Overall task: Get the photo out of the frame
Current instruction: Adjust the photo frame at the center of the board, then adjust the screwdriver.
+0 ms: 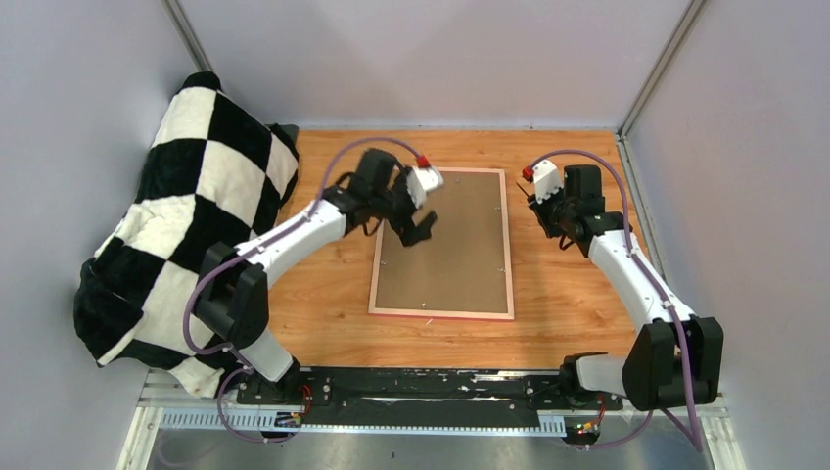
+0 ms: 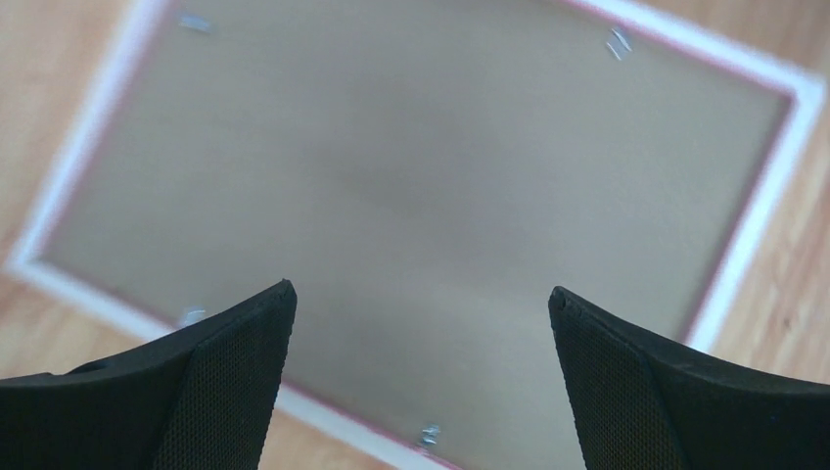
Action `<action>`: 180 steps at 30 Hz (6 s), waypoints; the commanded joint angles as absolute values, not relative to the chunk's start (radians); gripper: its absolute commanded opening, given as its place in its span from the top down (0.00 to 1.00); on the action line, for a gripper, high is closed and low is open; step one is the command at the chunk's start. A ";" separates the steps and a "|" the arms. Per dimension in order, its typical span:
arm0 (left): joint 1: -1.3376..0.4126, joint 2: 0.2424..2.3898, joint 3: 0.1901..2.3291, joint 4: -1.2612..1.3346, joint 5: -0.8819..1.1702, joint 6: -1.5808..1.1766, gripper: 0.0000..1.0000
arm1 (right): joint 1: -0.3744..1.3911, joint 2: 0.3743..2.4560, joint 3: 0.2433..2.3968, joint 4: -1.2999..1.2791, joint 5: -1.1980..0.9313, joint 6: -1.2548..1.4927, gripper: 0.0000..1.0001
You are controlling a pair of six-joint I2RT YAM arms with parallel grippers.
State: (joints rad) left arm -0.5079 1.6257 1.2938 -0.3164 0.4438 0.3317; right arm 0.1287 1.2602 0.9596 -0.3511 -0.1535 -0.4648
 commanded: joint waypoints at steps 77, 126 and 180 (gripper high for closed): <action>-0.916 1.888 1.810 -0.547 0.256 0.011 0.05 | -0.109 1.172 0.943 -0.303 -0.295 -0.232 1.00; -0.612 1.787 1.572 -0.402 1.051 0.089 0.16 | 0.137 1.442 1.083 -0.655 -1.293 -0.399 1.00; -0.592 1.762 1.424 0.023 1.158 -0.240 1.00 | 0.148 1.443 1.131 -0.764 -1.345 -0.502 0.52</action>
